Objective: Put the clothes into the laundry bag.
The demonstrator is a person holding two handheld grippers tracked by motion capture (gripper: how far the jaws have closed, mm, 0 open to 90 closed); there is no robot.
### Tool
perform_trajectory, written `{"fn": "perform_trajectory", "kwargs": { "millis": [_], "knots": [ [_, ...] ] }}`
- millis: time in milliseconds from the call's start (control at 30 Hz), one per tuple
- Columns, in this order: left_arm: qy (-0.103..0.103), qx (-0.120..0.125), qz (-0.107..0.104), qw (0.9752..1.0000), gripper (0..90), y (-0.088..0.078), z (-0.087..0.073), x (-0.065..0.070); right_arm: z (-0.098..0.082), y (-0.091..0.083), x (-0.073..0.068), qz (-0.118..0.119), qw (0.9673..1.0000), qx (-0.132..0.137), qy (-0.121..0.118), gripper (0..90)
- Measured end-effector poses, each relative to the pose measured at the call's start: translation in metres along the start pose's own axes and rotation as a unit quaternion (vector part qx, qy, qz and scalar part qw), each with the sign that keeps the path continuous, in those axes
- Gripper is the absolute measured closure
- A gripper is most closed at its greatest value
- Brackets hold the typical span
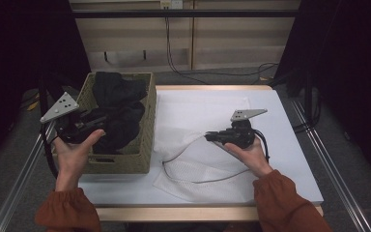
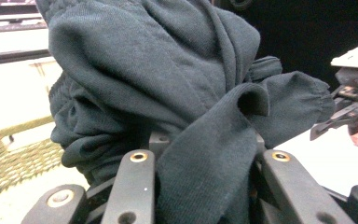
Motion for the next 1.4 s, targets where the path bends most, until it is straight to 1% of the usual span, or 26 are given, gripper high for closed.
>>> {"fn": "perform_trajectory", "kwargs": {
  "millis": [33, 67, 200, 233, 333, 367, 433, 500, 533, 567, 667, 700, 733, 767, 833, 900, 933, 967, 1033, 1100, 1167, 1200, 1300, 1333, 1400],
  "knots": [
    [0.0, -0.001, -0.001, 1.0, 67.7, 0.0, 0.001, 0.002, 0.0, 0.0, 0.0, 0.0, 1.0, -0.001, -0.001, 89.5],
    [0.002, 0.002, -0.008, 1.0, 67.7, 0.001, 0.002, 0.004, 0.0, 0.001, 0.0, 0.0, 1.0, -0.001, -0.001, 89.5],
    [0.009, -0.001, -0.014, 0.9999, 67.7, 0.003, 0.004, 0.01, 0.0, 0.001, 0.001, 0.001, 1.0, -0.001, -0.001, 89.6],
    [0.008, 0.003, -0.022, 0.9997, 67.7, 0.004, 0.004, 0.011, 0.0, 0.0, 0.001, 0.001, 1.0, -0.001, -0.001, 89.5],
    [0.012, 0.004, -0.024, 0.9996, 67.7, 0.006, 0.007, 0.016, 0.0, 0.0, 0.001, 0.001, 1.0, -0.001, 0.001, 89.5],
    [0.012, 0.006, -0.031, 0.9994, 67.8, 0.006, 0.008, 0.019, 0.0, 0.0, 0.002, 0.0, 1.0, -0.001, 0.0, 89.5],
    [0.013, 0.011, -0.034, 0.9993, 67.7, 0.006, 0.01, 0.022, 0.0, 0.0, 0.002, 0.0, 1.0, 0.0, 0.002, 89.5],
    [0.012, 0.015, -0.042, 0.9989, 67.7, 0.004, 0.012, 0.026, 0.0, 0.0, 0.002, 0.0, 1.0, -0.001, 0.002, 89.5],
    [0.012, 0.014, -0.038, 0.9991, 67.7, 0.003, 0.013, 0.028, 0.0, 0.0, 0.002, 0.001, 1.0, 0.0, 0.002, 89.5],
    [0.014, 0.016, -0.046, 0.9987, 67.7, 0.003, 0.013, 0.03, 0.0, -0.001, 0.002, 0.001, 1.0, 0.0, 0.002, 89.5],
    [0.022, 0.014, -0.049, 0.9985, 67.7, 0.003, 0.015, 0.035, 0.0, -0.001, 0.002, 0.001, 1.0, 0.0, 0.003, 89.5],
    [0.02, 0.019, -0.05, 0.9984, 67.7, 0.003, 0.016, 0.037, 0.0, 0.0, 0.002, 0.002, 1.0, -0.001, 0.003, 89.5],
    [0.021, 0.018, -0.051, 0.9983, 67.7, 0.003, 0.017, 0.038, 0.0, 0.0, 0.002, 0.003, 1.0, -0.001, 0.003, 89.5],
    [0.019, 0.022, -0.055, 0.9981, 67.7, 0.003, 0.018, 0.04, 0.0, 0.0, 0.002, 0.003, 1.0, -0.001, 0.003, 89.5],
    [0.024, 0.023, -0.056, 0.9979, 67.7, 0.003, 0.02, 0.044, 0.001, -0.001, 0.002, 0.003, 1.0, 0.0, 0.003, 89.5],
    [0.029, 0.026, -0.063, 0.9972, 67.7, 0.003, 0.024, 0.048, 0.001, -0.001, 0.003, 0.002, 1.0, 0.002, 0.002, 89.5],
    [0.027, 0.029, -0.07, 0.9968, 67.7, 0.003, 0.025, 0.05, 0.001, -0.001, 0.003, 0.003, 1.0, 0.002, 0.004, 89.5],
    [0.03, 0.029, -0.07, 0.9967, 67.7, 0.003, 0.028, 0.054, 0.001, -0.001, 0.003, 0.004, 1.0, 0.003, 0.004, 89.5],
    [0.041, 0.031, -0.075, 0.9958, 67.7, 0.004, 0.033, 0.061, 0.001, -0.001, 0.003, 0.004, 1.0, 0.001, 0.004, 89.5],
    [0.042, 0.038, -0.087, 0.9946, 67.7, 0.005, 0.035, 0.066, 0.001, 0.0, 0.003, 0.004, 1.0, 0.001, 0.004, 89.5],
    [0.043, 0.044, -0.104, 0.9926, 67.7, 0.007, 0.034, 0.07, 0.002, 0.0, 0.003, 0.005, 1.0, 0.0, 0.003, 89.5],
    [0.04, 0.048, -0.106, 0.9924, 67.7, 0.01, 0.032, 0.072, 0.002, 0.0, 0.003, 0.005, 1.0, 0.001, 0.003, 89.5],
    [0.039, 0.035, -0.121, 0.9913, 67.7, 0.022, 0.025, 0.078, 0.003, 0.0, 0.002, 0.005, 1.0, 0.001, 0.003, 89.5],
    [0.033, 0.032, -0.129, 0.9905, 67.7, 0.026, 0.023, 0.08, 0.003, 0.0, 0.002, 0.005, 1.0, 0.002, 0.002, 89.5],
    [0.04, 0.024, -0.135, 0.9898, 67.7, 0.031, 0.021, 0.085, 0.003, 0.0, 0.003, 0.006, 1.0, 0.003, 0.003, 89.5]
  ]
}}
Point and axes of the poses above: each handheld gripper's, and its own axes: y roughly forward along the jaws, z roughly out of its top, x roughly to its right, the point moved 1 cm from there along y, roughly forward along the jaws, and after that the axes turned 2 degrees about -x, right-handed, at the moved point
